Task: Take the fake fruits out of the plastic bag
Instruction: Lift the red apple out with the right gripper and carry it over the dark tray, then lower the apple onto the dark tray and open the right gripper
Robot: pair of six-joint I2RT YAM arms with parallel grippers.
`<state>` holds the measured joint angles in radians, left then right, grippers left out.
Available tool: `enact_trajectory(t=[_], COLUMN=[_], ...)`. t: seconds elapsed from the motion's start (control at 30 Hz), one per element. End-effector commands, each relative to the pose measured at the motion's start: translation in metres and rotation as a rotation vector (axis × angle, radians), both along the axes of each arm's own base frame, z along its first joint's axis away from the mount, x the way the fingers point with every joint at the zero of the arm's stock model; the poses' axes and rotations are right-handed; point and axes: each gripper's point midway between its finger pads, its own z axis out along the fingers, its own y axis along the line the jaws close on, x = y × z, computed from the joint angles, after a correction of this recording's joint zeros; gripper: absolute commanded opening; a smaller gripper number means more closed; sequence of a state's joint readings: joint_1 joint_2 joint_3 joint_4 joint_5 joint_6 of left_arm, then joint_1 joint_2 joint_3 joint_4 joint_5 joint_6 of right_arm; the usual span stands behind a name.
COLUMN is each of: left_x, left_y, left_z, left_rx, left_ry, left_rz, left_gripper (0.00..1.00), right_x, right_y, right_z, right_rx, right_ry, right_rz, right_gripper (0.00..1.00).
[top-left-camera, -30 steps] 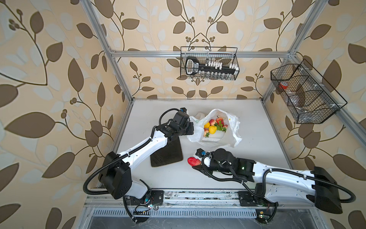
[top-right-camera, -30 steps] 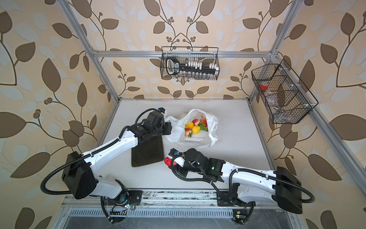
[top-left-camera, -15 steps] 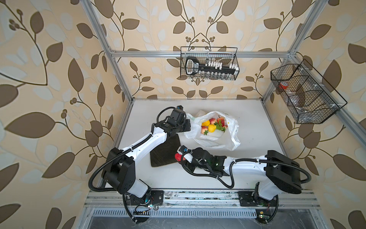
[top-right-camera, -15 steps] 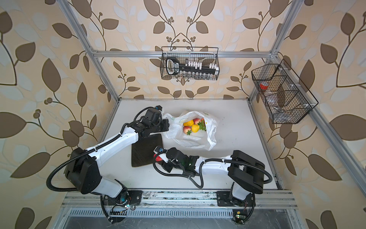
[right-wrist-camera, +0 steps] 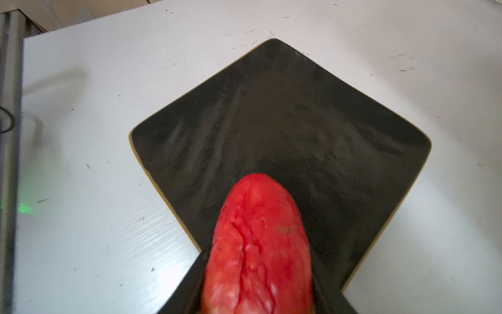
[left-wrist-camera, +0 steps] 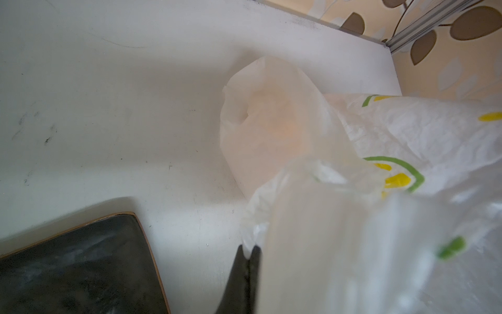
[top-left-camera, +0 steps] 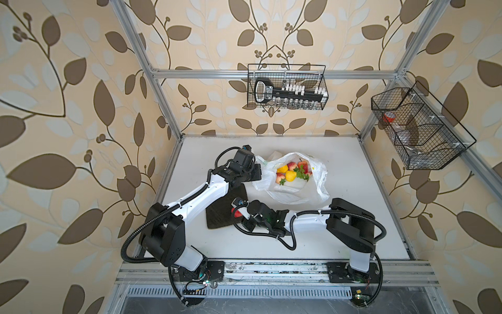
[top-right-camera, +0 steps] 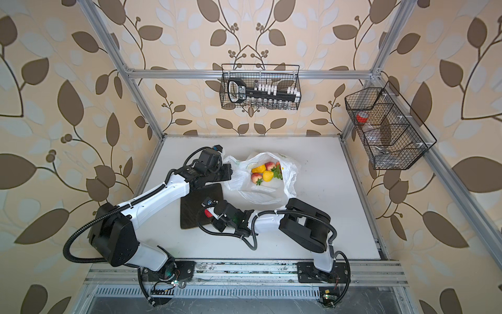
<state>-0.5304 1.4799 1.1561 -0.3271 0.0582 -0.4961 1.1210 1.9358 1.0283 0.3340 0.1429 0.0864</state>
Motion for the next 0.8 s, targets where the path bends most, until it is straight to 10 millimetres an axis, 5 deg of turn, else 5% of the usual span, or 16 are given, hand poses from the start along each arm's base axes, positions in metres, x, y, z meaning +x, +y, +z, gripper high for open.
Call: enact_trajectory(t=[0.0, 0.27, 0.4, 0.63, 0.77], left_x=[-0.008, -0.01, -0.01, -0.008, -0.006], left_y=[0.003, 0.003, 0.004, 0.001, 0.0], left_z=[0.025, 0.027, 0.027, 0.026, 0.028], left_rx=[-0.021, -0.033, -0.031, -0.029, -0.028], left_ry=[-0.056, -0.056, -0.058, -0.059, -0.063], left_rz=[-0.023, -0.018, -0.016, -0.024, -0.029], left_gripper=[0.01, 0.01, 0.01, 0.01, 0.01], right_x=[0.015, 0.024, 0.023, 0.013, -0.01], right_y=[0.002, -0.003, -0.003, -0.001, -0.007], right_z=[-0.008, -0.038, -0.039, 0.011, 0.045], right_rx=[-0.001, -0.037, -0.037, 0.055, 0.117], right_ry=[0.006, 0.057, 0.059, 0.016, -0.007], right_rz=[-0.047, -0.071, -0.067, -0.008, 0.077], right_gripper=[0.31, 0.38, 0.56, 0.85, 0.9])
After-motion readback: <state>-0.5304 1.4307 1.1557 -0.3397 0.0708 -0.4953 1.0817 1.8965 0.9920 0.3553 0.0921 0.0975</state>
